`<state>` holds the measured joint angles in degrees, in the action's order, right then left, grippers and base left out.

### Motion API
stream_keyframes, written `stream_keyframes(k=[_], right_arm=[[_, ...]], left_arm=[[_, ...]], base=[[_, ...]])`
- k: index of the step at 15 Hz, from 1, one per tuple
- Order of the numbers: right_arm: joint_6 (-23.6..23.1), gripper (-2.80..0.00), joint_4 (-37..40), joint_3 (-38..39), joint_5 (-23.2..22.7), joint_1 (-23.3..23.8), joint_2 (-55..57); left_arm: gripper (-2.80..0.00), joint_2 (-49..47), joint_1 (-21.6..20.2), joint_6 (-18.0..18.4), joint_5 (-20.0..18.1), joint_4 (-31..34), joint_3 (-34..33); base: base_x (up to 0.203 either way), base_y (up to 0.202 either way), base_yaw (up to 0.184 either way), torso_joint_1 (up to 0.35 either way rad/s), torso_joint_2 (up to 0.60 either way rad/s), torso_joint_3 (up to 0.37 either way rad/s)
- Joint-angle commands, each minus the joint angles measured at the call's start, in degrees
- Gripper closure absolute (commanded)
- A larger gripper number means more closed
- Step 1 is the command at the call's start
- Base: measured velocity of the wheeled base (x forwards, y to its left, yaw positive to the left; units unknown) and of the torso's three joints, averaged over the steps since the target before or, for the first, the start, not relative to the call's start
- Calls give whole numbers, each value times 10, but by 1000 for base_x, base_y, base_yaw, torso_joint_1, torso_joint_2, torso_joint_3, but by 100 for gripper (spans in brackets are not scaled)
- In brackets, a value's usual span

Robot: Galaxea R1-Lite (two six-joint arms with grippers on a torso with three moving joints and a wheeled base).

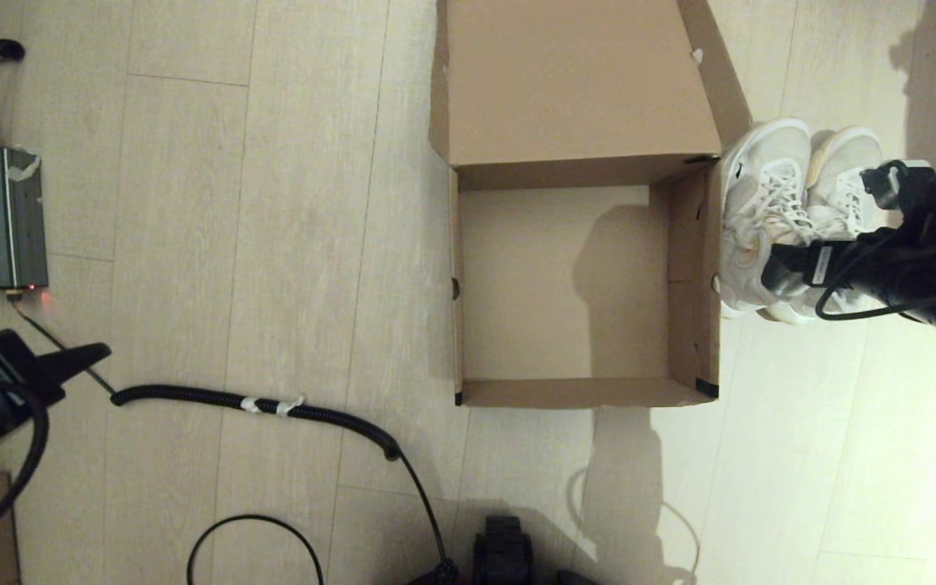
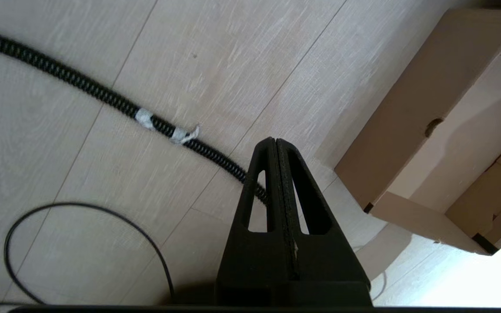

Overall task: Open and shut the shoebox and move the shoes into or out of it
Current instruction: Put the shoes into the shoe box

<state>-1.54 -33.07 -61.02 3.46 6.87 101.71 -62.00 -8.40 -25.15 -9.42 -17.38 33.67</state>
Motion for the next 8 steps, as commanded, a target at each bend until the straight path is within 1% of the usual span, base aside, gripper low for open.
stream_keyframes(k=[1, 4, 8], right_arm=[[-1, -280, 0, -16, 1, 4, 29], [-1, -280, 0, -14, -4, 19, 31], [1, -280, -4, -11, -78, 53, 33]], left_arm=[[0, -15, 0, -2, -1, -2, 0], [0, -14, 0, -1, 0, -2, -7], [0, -14, 0, -1, 0, -2, -7]], base=[[0, 0, 0, 0, 0, 0], [0, 0, 0, 0, 0, 0], [0, 0, 0, 0, 0, 0]])
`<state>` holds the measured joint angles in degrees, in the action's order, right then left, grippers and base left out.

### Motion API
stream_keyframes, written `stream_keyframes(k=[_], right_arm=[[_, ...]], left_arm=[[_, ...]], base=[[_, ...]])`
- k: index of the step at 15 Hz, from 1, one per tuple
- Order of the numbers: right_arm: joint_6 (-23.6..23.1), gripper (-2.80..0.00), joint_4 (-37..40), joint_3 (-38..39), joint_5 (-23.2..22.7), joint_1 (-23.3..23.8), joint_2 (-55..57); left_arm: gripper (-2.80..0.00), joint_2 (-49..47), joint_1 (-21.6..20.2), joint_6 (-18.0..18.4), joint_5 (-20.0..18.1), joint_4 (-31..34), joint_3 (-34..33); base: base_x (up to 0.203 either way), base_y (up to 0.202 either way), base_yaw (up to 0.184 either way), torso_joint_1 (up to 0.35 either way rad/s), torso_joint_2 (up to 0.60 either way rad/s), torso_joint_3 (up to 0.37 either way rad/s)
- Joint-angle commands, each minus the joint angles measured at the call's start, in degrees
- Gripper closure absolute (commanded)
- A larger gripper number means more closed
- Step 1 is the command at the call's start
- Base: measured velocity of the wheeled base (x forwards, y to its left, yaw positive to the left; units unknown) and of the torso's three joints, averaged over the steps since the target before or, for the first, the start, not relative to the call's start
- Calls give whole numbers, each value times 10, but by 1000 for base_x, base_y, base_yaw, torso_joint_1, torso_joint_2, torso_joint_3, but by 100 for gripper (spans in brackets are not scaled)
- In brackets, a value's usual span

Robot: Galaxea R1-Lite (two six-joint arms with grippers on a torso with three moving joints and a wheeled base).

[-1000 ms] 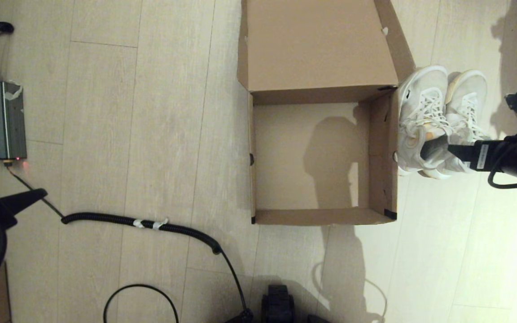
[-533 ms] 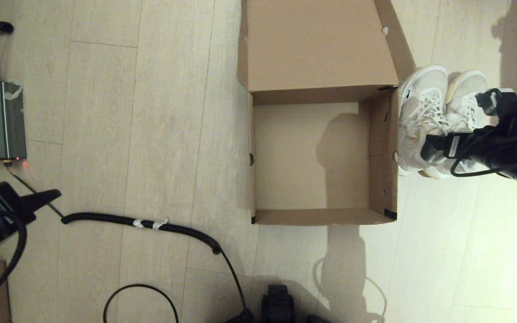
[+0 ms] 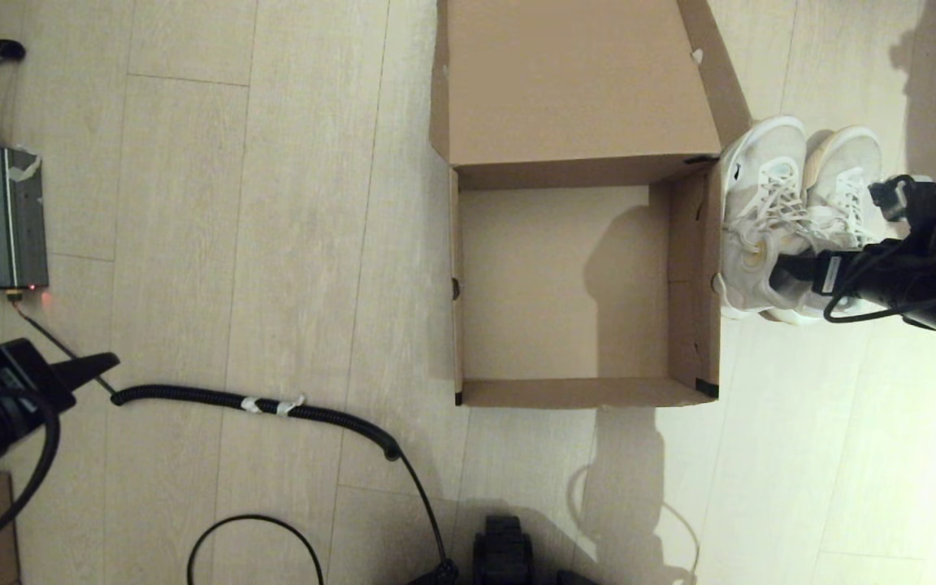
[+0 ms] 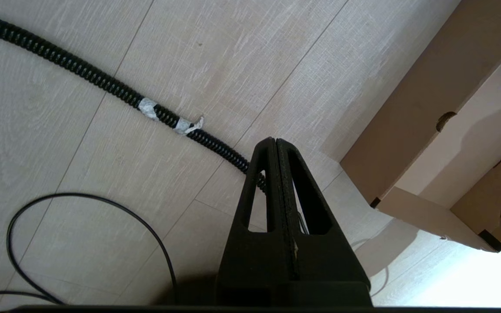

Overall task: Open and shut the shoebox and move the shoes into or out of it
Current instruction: Put the shoes into the shoe box

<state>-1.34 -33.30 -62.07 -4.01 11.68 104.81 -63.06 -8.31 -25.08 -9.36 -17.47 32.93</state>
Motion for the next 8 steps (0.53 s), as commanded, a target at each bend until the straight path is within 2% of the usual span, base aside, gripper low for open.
stream_keyframes(k=[1, 5, 8], right_arm=[[2, -280, -2, -2, -27, 10, 3], [7, -280, -19, -6, -43, 14, 45], [5, -280, -95, -12, -39, 14, 79]], left_arm=[[0, -4, 0, -1, 0, -1, 0], [0, -4, 0, -1, 0, -1, -5], [0, -11, 0, -1, 0, -1, -5]], base=[[0, 0, 0, 0, 0, 0], [0, 0, 0, 0, 0, 0], [0, 0, 0, 0, 0, 0]])
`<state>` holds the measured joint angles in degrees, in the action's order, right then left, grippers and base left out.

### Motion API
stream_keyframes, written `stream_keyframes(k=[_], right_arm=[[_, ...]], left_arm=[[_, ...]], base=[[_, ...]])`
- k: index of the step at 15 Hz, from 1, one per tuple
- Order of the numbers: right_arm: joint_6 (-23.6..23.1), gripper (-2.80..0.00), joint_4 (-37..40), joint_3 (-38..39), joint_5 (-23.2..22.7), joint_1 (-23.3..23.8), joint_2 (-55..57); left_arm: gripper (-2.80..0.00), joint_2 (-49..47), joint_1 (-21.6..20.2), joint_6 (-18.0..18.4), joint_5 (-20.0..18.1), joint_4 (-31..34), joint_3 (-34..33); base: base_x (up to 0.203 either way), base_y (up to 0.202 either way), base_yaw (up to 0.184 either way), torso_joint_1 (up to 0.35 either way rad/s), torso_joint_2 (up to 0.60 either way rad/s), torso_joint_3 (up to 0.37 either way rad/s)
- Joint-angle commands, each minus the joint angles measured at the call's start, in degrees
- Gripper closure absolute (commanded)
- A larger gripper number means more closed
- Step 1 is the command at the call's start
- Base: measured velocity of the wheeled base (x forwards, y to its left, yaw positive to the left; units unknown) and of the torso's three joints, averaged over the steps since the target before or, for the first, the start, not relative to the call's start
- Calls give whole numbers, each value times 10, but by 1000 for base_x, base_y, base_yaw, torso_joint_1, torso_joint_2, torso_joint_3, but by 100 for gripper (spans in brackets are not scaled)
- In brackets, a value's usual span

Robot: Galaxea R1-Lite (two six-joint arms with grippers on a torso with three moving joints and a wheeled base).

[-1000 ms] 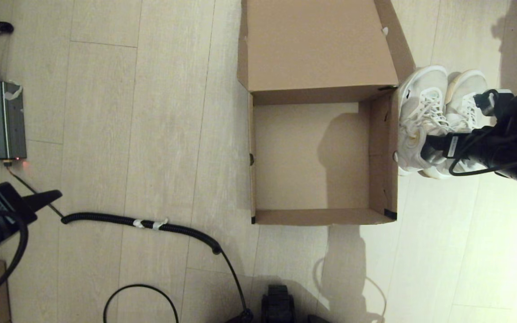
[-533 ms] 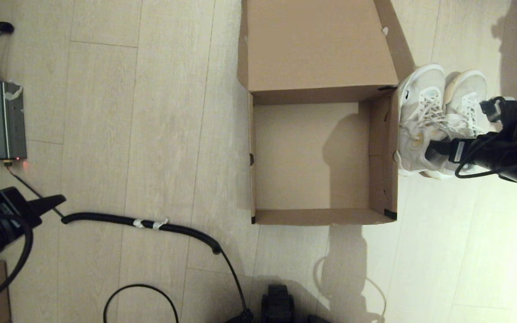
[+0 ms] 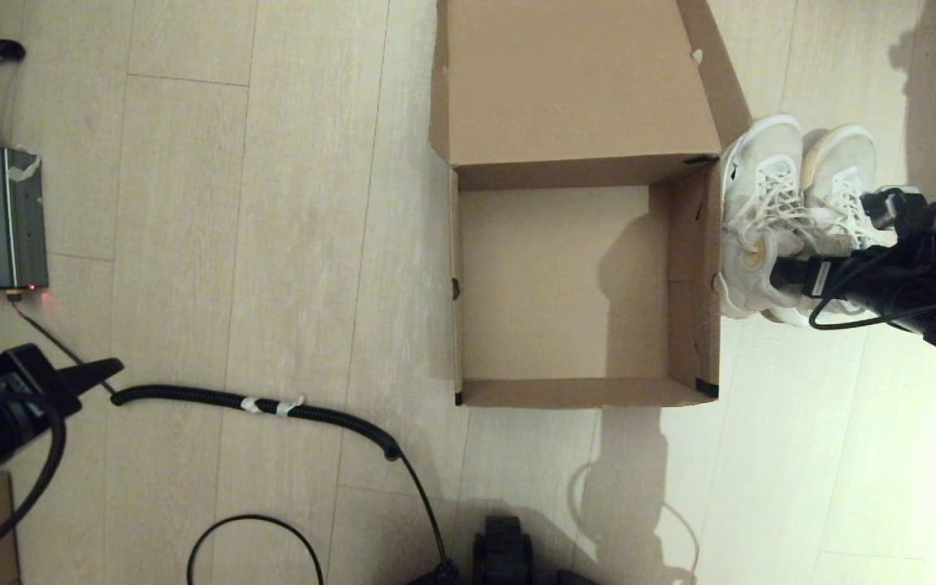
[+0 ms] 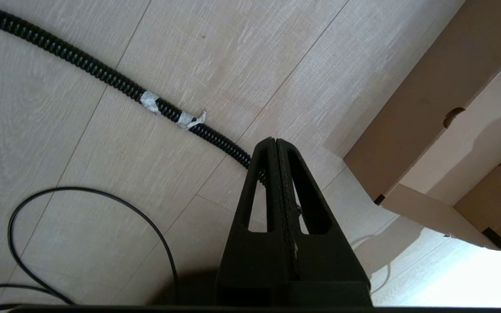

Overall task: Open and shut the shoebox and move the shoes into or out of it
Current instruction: Put the shoes into the shoe box

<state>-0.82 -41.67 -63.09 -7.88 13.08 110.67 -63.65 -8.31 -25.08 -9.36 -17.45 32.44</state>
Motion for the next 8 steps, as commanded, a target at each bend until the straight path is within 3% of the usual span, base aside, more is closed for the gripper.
stream_keyframes(k=[1, 8], right_arm=[[-1, 0, -11, -2, 0, 0, 19], [-1, 0, 6, -9, 6, -6, 0]], left_arm=[[0, -7, 0, -1, 0, -1, 0], [0, 5, -1, -1, 0, -1, 0]], base=[[0, 0, 0, 0, 0, 0], [0, 0, 0, 0, 0, 0]])
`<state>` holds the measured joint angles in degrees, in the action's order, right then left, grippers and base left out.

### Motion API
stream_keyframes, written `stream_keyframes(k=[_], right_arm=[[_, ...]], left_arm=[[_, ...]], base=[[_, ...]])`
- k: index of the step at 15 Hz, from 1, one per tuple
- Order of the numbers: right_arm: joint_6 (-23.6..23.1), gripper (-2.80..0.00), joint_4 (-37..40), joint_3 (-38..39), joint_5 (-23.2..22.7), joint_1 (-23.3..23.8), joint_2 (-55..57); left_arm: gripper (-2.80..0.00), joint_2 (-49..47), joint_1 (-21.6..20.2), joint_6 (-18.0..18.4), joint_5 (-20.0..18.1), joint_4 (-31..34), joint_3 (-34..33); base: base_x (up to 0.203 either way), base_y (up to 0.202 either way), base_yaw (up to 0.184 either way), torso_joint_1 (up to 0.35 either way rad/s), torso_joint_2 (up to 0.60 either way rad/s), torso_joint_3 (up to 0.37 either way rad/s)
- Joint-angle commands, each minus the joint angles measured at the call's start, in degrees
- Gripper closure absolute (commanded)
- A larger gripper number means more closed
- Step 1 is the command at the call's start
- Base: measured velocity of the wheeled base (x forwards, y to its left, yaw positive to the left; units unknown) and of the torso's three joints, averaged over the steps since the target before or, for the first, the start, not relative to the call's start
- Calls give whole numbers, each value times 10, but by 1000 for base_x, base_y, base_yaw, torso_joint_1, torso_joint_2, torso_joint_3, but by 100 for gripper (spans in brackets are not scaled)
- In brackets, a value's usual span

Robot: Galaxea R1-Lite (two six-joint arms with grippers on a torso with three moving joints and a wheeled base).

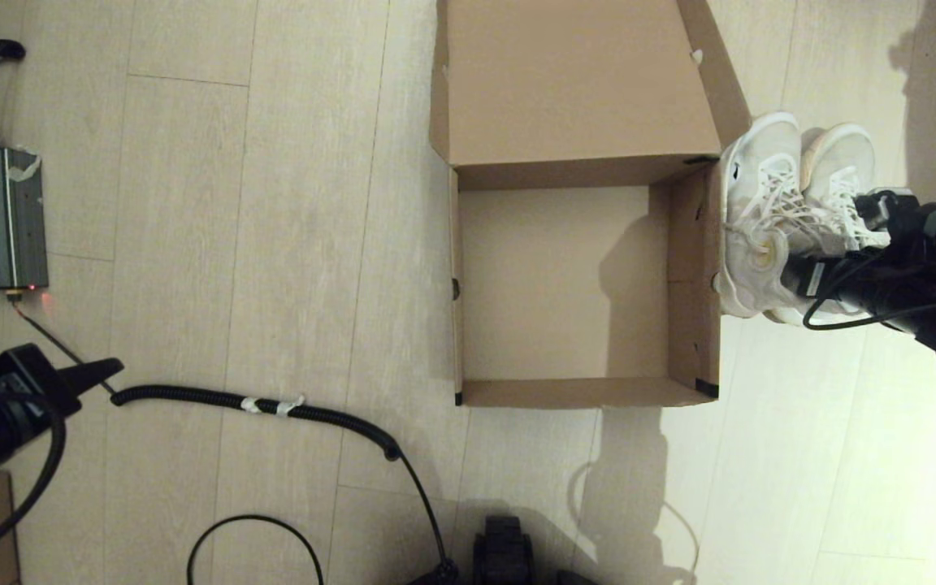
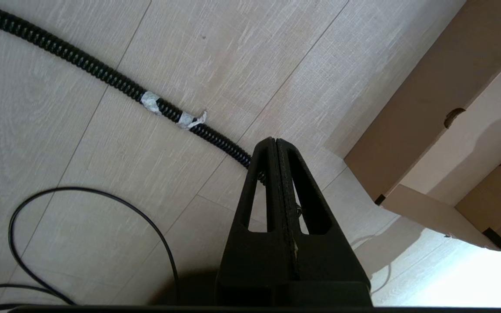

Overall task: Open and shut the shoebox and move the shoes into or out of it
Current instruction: Put the shoes into the shoe box

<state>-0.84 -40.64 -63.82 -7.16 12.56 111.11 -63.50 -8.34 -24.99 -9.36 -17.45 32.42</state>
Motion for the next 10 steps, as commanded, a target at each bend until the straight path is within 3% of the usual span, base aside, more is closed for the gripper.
stream_keyframes(k=[1, 6, 10], right_arm=[[0, 0, 27, -5, 1, -1, -22], [1, 0, 250, -45, 2, 1, -156], [3, 0, 353, -38, 3, 2, -266]], left_arm=[[0, 5, -1, -1, 0, -1, 0], [0, 27, -1, -1, 0, 3, 0], [0, 51, -1, -1, 0, 6, -14]], base=[[0, 0, 0, 0, 0, 0], [0, 0, 0, 0, 0, 0], [0, 0, 0, 0, 0, 0]])
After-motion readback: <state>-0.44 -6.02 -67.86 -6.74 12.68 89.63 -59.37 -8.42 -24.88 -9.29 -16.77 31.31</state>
